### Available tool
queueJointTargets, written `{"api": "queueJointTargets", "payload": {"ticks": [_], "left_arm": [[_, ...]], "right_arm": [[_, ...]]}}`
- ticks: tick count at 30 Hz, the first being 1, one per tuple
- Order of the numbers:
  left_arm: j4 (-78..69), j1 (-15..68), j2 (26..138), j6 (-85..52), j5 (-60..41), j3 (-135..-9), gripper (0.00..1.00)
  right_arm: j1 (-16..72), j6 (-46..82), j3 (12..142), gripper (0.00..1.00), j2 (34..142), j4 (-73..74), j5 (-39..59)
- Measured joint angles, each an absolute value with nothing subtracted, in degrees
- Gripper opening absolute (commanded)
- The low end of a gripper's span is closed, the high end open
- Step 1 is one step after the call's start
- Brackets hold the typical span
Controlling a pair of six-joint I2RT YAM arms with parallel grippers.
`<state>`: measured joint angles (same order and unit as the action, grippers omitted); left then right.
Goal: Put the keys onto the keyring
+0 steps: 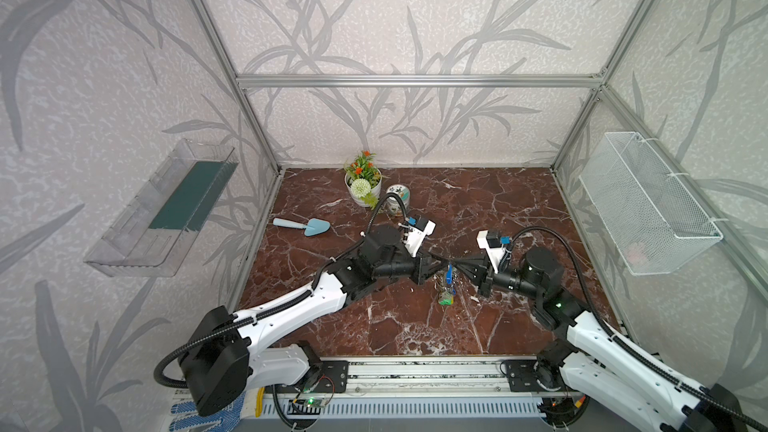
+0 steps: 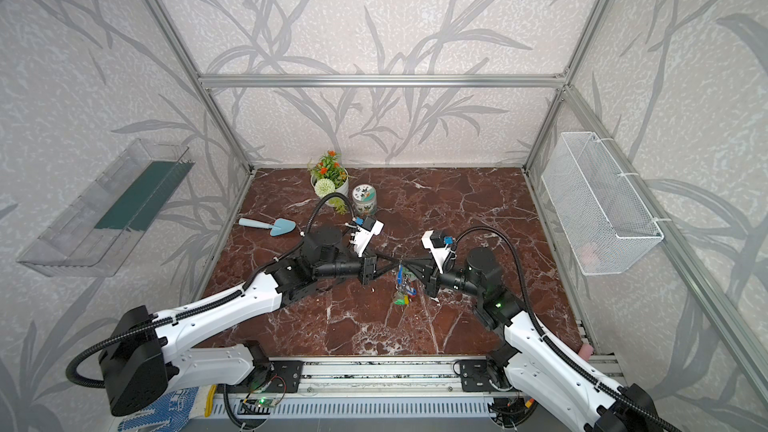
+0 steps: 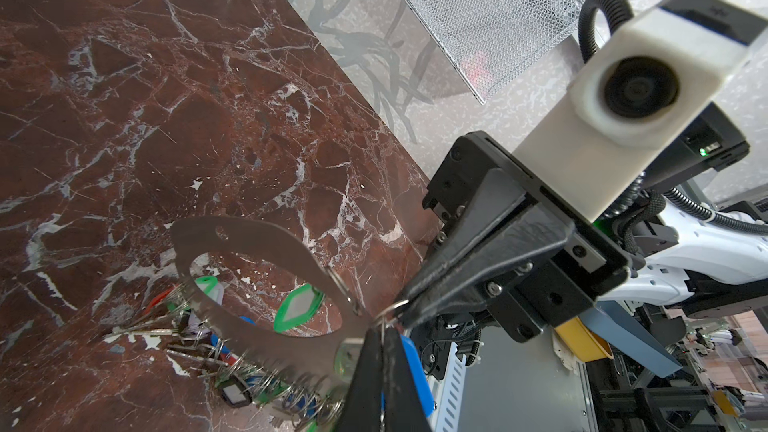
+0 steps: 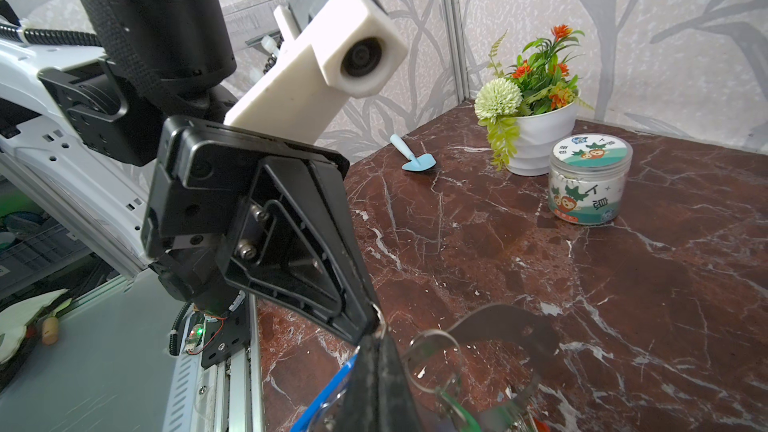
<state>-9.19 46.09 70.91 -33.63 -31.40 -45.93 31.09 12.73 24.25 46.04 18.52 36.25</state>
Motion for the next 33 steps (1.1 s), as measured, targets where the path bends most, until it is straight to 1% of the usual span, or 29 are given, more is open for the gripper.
{"api": "queueJointTargets", "payload": {"ticks": [16,23,33], "left_arm": [[-7.7,45.0,71.1,-35.3,-32.3,-46.0,0.0],[-7.3,44.5,73.1,-36.4,-33.7,-46.8,0.0],[-5.1,42.2,73.6,-38.3,-39.4,-48.4,0.0]], "right_arm": [[31.5,12.2,24.1,0.0,46.0,18.0,35.9],[31.5,12.2,23.5,0.0,46.0,17.7,34.9],[31.9,12.4,23.5,0.0,46.0,19.1,34.8]]}}
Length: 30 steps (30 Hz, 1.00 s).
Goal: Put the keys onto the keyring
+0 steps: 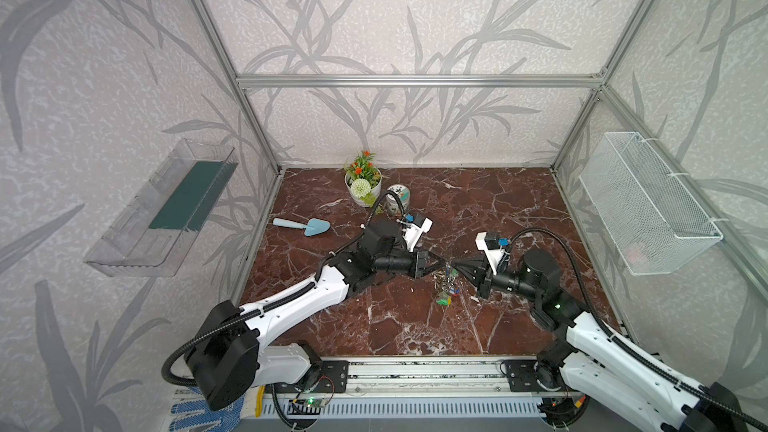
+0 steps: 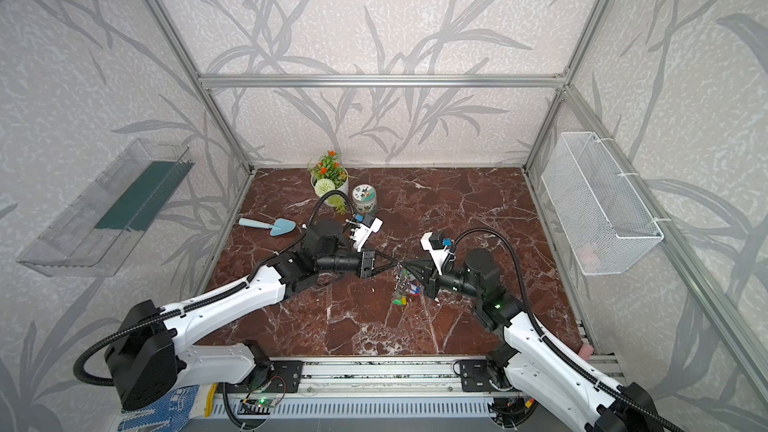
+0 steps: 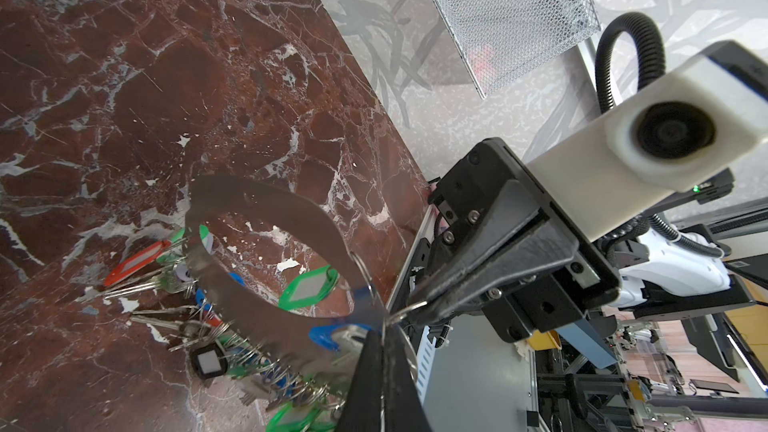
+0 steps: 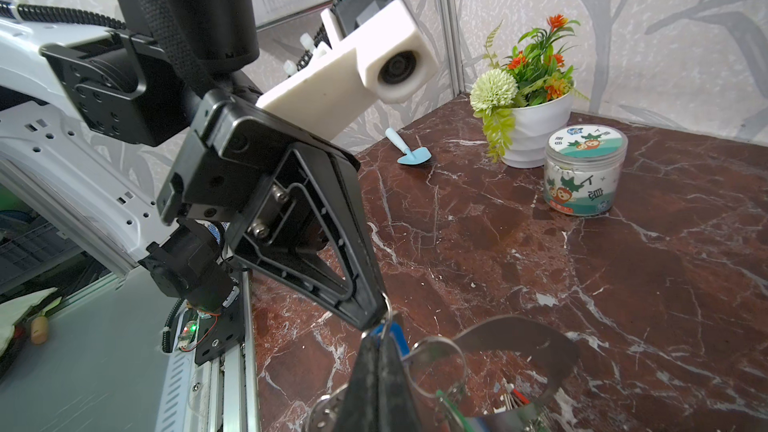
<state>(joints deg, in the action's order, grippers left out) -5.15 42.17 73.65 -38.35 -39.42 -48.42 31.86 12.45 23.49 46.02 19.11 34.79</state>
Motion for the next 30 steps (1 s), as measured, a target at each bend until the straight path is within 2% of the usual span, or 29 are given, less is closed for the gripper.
{"api": "queueJointTargets", "payload": {"ticks": [11,22,30], "left_arm": [[1.2,39.2,74.5,-38.8,-45.7,-52.0,0.0],[-2.4,35.7,76.3,-45.7,-53.5,-52.4,0.0],[1.1,35.1,76.6,-43.8,-55.4,-53.6,0.0]], "right_arm": [[33.5,12.3,23.7,0.0,47.3,22.4,34.1],[34.1,11.1,25.2,0.0,47.2,22.4,32.4],[34.5,10.6,25.5,0.0,47.6,22.4,32.9]]}}
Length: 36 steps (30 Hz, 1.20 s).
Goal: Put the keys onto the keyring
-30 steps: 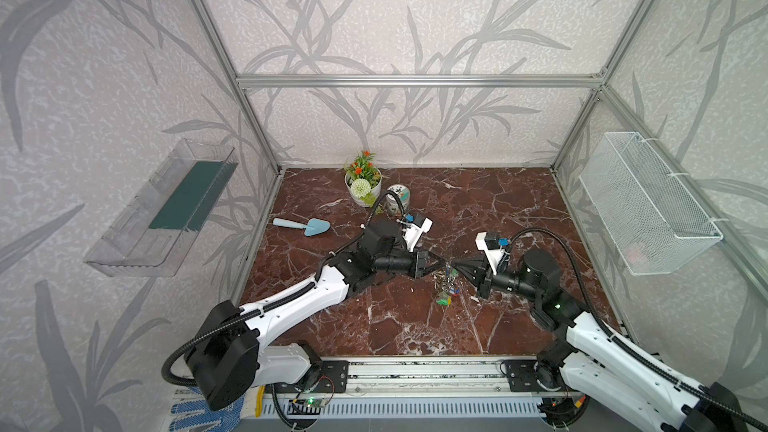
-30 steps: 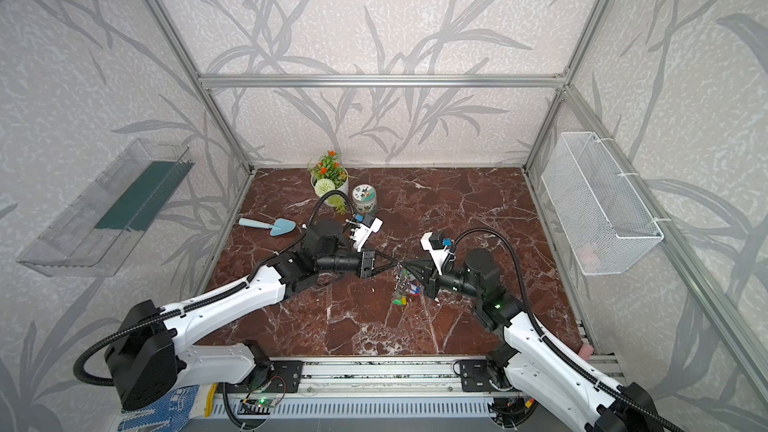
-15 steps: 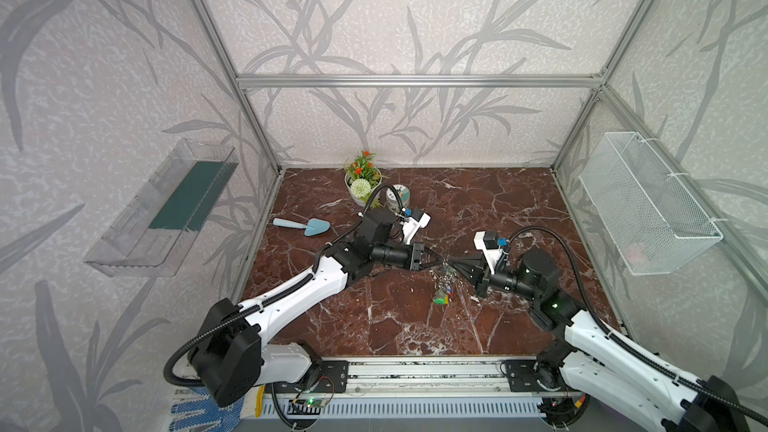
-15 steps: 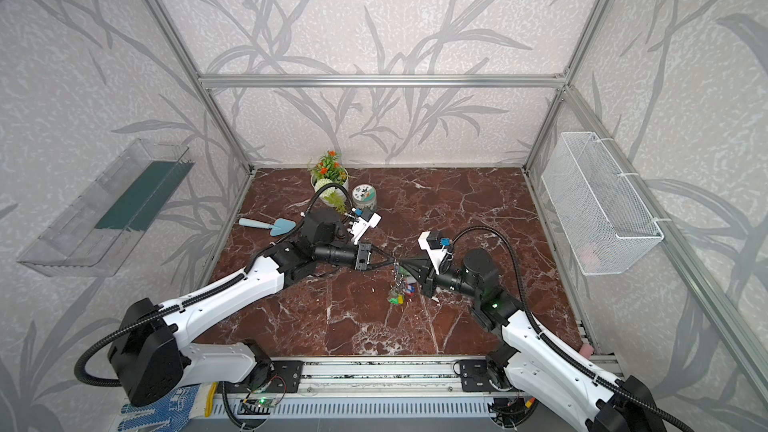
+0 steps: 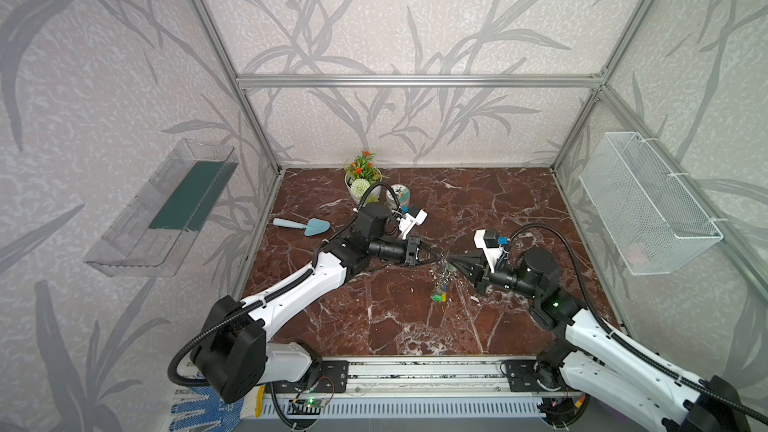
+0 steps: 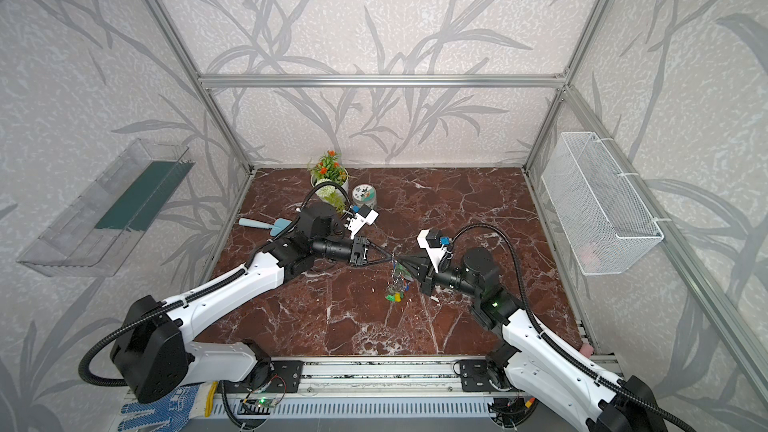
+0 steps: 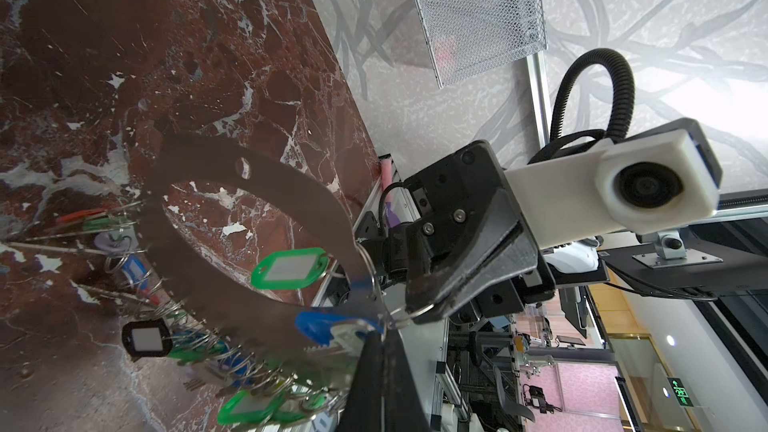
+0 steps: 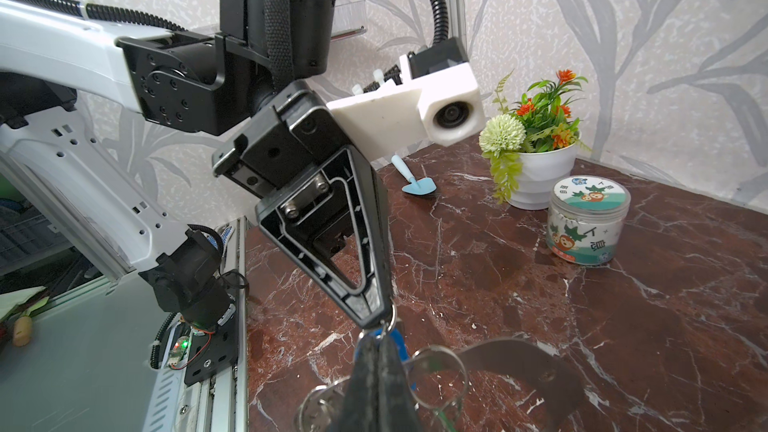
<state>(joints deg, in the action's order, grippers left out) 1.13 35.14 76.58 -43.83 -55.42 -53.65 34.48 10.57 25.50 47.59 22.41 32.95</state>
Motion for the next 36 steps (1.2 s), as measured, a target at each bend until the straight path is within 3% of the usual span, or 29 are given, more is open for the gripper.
{"api": "queueJointTargets", "payload": {"ticks": [15,19,31,36], "left_arm": [[5.6,35.5,80.5,-40.3,-57.1,-56.2,0.07],[6.2,35.5,80.7,-39.5,-56.5,-56.2,0.16],[7.3,35.9,81.2,-38.1,-55.4,-56.2,0.2],[8.7,36.0,80.9,-35.9,-54.1,-56.2,0.29]], "right_arm": [[34.5,10.4,25.5,0.0,49.3,21.8,32.9],[34.5,10.4,25.6,0.0,49.3,22.3,33.0],[34.6,10.4,26.5,0.0,49.5,22.8,33.9],[34.6,10.4,26.5,0.0,49.7,22.9,34.0]]}}
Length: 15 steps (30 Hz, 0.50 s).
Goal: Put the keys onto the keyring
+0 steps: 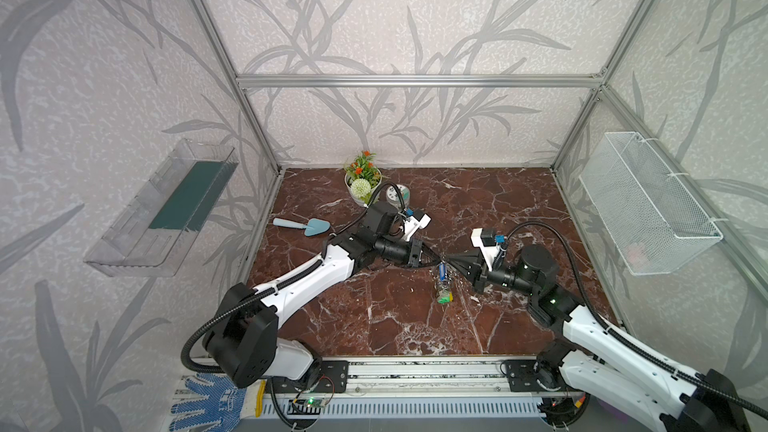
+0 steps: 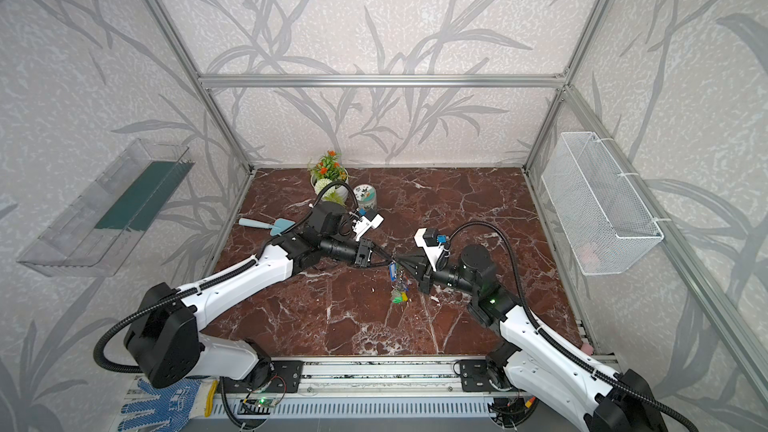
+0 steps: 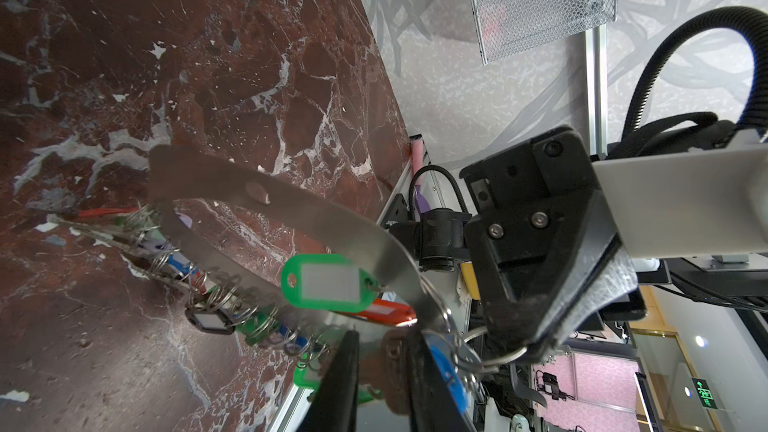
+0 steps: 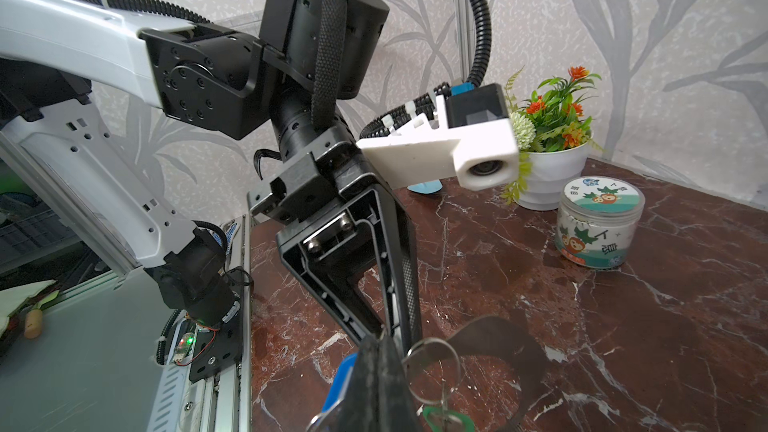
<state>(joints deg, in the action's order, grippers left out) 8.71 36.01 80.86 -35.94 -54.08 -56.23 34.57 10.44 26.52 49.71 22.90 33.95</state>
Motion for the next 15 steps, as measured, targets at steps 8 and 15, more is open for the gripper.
{"api": "queueJointTargets", "payload": {"ticks": [8,15], "left_arm": [[9.4,36.0,74.9,-31.8,-48.7,-51.5,0.66],[4.1,35.9,61.8,-28.2,-40.5,-41.0,0.69]], "right_arm": [[34.7,10.7,26.5,0.0,50.1,24.3,34.2],[34.7,11.1,26.5,0.0,48.9,25.8,33.9]]}}
